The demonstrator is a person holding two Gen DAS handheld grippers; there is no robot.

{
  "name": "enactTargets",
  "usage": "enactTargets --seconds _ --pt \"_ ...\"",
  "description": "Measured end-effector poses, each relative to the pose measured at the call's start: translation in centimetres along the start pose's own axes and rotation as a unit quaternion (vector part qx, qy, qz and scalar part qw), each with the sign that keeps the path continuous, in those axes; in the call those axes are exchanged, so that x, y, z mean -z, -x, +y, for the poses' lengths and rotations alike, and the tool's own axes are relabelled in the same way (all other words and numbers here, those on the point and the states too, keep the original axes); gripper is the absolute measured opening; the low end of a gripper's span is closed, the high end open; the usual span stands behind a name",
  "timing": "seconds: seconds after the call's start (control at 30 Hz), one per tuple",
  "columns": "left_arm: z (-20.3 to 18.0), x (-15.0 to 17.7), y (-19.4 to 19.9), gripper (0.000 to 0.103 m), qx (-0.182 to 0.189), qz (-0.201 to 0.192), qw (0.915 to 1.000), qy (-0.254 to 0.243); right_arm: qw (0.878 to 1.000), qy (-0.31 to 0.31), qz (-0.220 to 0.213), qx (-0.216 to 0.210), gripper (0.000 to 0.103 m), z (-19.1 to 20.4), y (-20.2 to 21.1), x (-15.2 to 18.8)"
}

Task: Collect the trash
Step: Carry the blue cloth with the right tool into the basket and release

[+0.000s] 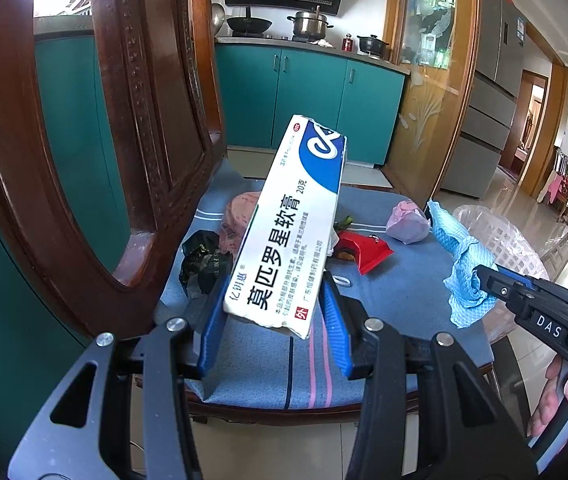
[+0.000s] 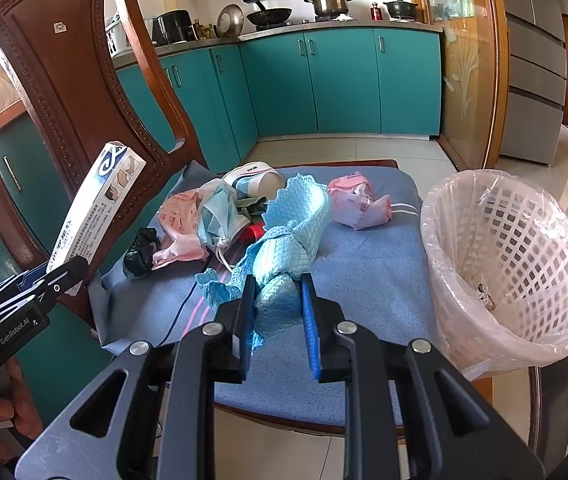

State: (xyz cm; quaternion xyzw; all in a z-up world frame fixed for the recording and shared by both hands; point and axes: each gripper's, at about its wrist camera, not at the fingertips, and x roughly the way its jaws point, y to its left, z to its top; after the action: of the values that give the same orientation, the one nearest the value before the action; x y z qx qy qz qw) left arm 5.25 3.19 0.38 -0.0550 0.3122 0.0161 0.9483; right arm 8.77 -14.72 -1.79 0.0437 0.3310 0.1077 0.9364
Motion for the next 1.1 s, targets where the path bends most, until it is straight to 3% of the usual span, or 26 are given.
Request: enactTargets --seconds 0.43,0.7,0.73,0.8,0.83,0.87,1.1 --pt "0.0 0.1 -0.2 0.046 -0.001 0.001 1.0 -0.003 1.0 -0.008 -0.014 0.014 0.022 -1.4 0.4 -0.5" --pt "-0.3 0.2 -0.3 0.046 0.005 0.001 0.9999 -0.009 0.984 -0.123 -0.069 0.109 0.023 -12.8 2.3 -2.8" --pt "-0.4 0.3 -0.3 0.045 0.007 0.001 0.9999 -0.012 0.981 -0.131 -0.068 0.124 0.026 -13.9 2.2 -2.8" --pt "-0.8 0.4 -0.4 0.046 0.009 0.002 0.9998 -0.016 0.974 -0.148 -0.064 0.161 0.043 -15.9 2.0 -2.5" --pt "-1.1 0.5 -0.6 0.046 0.011 0.004 0.9997 -0.02 0.968 -0.167 -0.066 0.173 0.064 -16.7 2.3 -2.2" --pt "-1.3 0.6 -0.6 0.046 0.012 0.005 0.9997 -0.022 0.964 -0.189 -0.075 0.171 0.077 -17.3 2.9 -1.9" --pt "-5.5 1.3 -2.0 0.046 0.049 0.021 0.9968 -0.06 0.949 -0.225 -0.165 0.148 0.088 -17.5 7.6 -1.3"
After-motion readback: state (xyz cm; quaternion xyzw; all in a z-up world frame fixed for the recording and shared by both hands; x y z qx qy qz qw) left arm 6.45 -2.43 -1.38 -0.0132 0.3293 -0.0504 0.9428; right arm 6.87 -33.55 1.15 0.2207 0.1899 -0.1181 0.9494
